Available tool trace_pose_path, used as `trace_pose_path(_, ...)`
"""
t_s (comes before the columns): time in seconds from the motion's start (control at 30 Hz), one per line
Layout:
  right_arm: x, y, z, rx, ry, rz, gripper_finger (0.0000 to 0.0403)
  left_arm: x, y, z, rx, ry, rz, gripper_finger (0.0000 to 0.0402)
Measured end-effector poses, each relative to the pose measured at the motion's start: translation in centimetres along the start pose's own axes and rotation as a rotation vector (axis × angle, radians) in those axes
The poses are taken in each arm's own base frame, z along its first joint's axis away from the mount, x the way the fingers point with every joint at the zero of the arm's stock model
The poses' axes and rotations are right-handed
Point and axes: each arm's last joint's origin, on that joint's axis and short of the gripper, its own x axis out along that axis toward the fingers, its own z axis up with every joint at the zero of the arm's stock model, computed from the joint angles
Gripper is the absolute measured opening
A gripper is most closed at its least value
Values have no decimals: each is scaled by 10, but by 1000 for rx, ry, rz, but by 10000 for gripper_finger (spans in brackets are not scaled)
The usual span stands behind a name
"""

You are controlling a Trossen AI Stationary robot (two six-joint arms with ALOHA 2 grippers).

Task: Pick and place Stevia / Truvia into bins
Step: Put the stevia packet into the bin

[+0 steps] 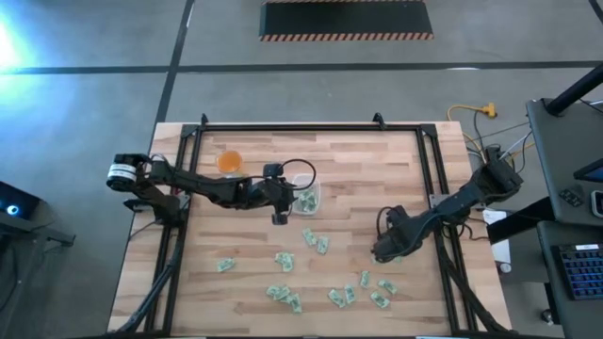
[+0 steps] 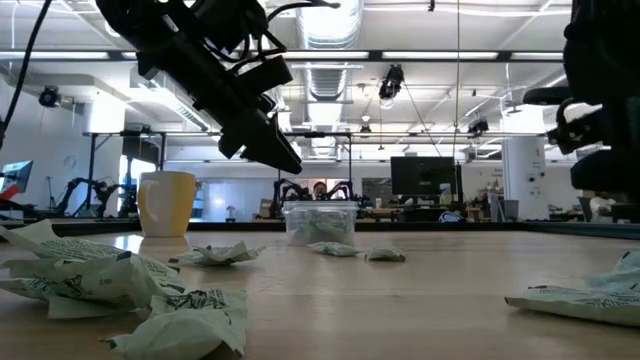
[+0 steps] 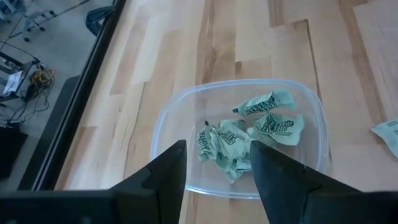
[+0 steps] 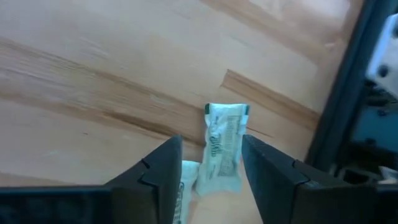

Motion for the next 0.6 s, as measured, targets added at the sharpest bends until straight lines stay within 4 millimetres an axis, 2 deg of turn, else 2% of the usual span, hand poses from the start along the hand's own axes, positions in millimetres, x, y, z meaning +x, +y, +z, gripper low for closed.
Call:
trace_pose_path(0.2,14,-3,-2,18,24,15,159,0,0,0,0,1,0,160)
trace_pose_path(0.6,17,-6,-2,-6,34,69,128,0,0,0,-3,-7,2,160)
